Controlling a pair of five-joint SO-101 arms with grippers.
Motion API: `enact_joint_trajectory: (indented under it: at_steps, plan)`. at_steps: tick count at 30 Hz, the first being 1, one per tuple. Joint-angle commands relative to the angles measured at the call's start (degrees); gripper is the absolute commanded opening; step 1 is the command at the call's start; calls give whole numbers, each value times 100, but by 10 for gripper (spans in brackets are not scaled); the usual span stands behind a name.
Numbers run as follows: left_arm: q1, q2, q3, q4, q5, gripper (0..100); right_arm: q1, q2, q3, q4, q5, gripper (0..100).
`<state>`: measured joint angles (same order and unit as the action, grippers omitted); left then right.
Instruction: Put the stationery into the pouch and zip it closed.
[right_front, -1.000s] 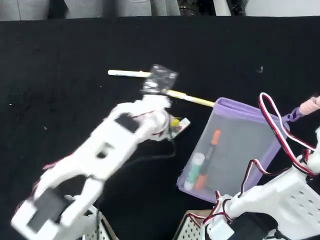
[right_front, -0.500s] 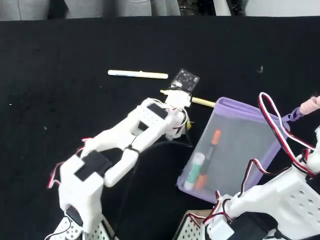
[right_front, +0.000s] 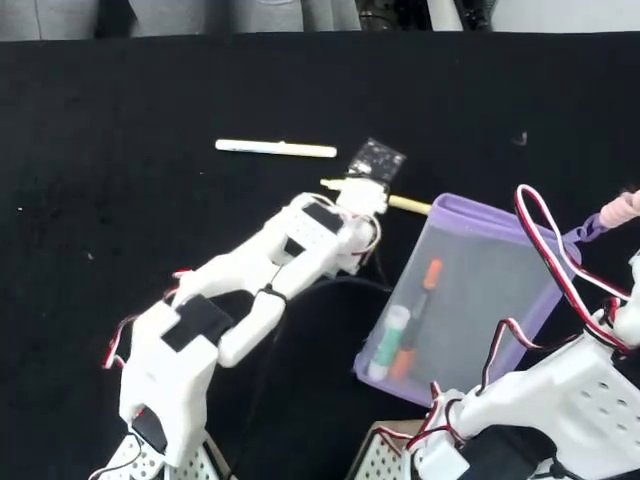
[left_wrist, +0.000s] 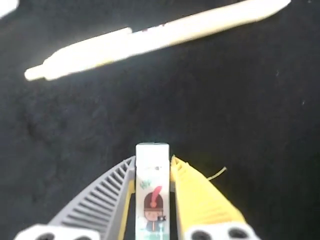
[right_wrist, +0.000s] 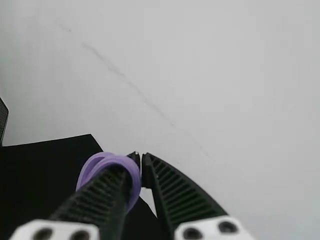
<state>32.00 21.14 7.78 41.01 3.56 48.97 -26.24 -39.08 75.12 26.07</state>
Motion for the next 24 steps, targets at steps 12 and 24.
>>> enact_joint_trajectory:
  at_steps: [12, 24]
  plan:
    - [-136, -6189, 1305, 554, -35, 29, -1670, -136, -40, 246, -9, 12]
    - [92, -10927, 5253, -3701, 607, 29, -2866, -1138, -31, 756, 0, 13]
